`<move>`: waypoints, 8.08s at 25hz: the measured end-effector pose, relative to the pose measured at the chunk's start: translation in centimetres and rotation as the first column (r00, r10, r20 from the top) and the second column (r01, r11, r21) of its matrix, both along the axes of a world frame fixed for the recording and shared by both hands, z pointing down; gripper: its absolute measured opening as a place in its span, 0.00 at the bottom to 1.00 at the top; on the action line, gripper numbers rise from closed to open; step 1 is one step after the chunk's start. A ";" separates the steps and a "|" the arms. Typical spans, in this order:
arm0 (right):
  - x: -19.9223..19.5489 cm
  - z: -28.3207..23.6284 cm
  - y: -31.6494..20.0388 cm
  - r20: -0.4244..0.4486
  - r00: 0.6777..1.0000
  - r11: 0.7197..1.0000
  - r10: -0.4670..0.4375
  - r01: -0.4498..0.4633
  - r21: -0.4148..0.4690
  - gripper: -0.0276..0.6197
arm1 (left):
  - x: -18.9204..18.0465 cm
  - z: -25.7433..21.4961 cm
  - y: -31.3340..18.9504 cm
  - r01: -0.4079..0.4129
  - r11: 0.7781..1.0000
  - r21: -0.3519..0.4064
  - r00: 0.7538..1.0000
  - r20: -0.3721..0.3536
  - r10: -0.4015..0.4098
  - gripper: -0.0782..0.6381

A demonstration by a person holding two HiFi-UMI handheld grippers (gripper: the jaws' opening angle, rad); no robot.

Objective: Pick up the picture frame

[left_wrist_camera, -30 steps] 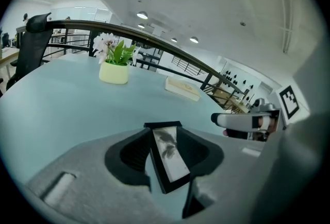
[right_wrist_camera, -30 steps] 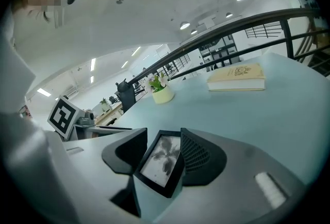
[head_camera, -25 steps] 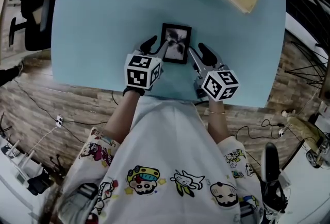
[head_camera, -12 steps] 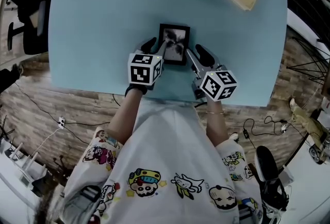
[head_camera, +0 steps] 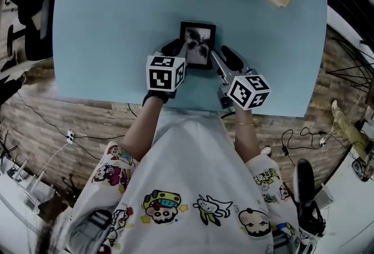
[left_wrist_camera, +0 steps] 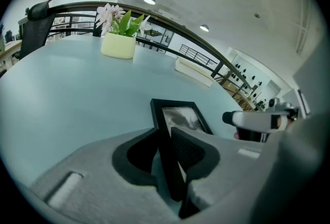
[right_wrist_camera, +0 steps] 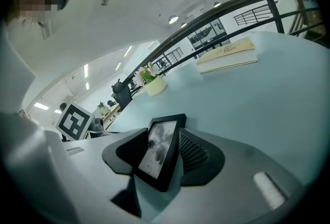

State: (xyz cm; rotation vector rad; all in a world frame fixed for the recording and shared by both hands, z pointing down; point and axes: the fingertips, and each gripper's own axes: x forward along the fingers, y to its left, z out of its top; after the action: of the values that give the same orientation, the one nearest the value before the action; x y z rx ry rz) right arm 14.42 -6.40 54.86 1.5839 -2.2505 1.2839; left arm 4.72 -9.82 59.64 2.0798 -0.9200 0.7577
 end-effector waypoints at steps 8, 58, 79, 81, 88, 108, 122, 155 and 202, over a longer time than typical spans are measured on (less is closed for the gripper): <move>-0.1 0.7 0.1 0.027 1.000 0.999 0.003 -0.003 -0.032 0.34 | -0.2 0.0 0.0 0.044 0.999 -0.028 0.999 -0.015 -0.044 0.21; -4.6 3.7 -2.2 0.496 0.864 0.908 -0.091 0.277 -0.315 0.25 | -0.5 -0.1 -0.3 0.103 0.978 -0.181 0.975 -0.177 -0.135 0.20; -5.2 3.8 -2.5 0.563 0.823 0.909 -0.073 0.287 -0.302 0.12 | -0.7 -0.1 -0.4 0.119 0.973 -0.196 0.970 -0.185 -0.156 0.21; -5.3 3.7 -2.6 0.564 0.823 0.910 -0.069 0.284 -0.302 0.12 | -0.7 -0.2 -0.5 0.125 0.973 -0.195 0.969 -0.185 -0.162 0.21; -5.4 3.1 -2.7 0.544 0.836 0.916 -0.077 0.275 -0.292 0.11 | -0.9 -0.6 -0.7 0.123 0.979 -0.165 0.966 -0.206 -0.156 0.21; -4.2 -2.2 -3.1 0.416 0.903 0.962 -0.105 0.198 -0.186 0.10 | -1.8 -7.8 -2.0 0.116 0.993 0.021 0.953 -0.286 -0.105 0.24; -2.0 -9.5 -2.0 0.257 0.961 0.995 -0.100 0.104 -0.003 0.10 | -1.9 -14.2 -0.6 0.107 0.977 0.184 0.949 -0.313 -0.045 0.24; 3.2 -20.0 2.6 -0.338 0.938 0.932 0.079 0.051 0.359 0.10 | -3.0 -22.5 1.2 0.049 0.890 0.454 0.974 -0.219 0.058 0.14; 2.4 -19.3 2.6 -0.421 0.902 0.923 0.094 0.079 0.376 0.10 | -4.1 -22.6 1.6 -0.021 0.845 0.534 0.992 -0.092 0.082 0.11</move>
State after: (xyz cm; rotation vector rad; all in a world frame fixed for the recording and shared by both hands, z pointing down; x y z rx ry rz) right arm 16.85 -3.76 35.55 1.7754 -2.2811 0.4214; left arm 0.66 -8.27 37.06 2.6094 -1.1064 0.4284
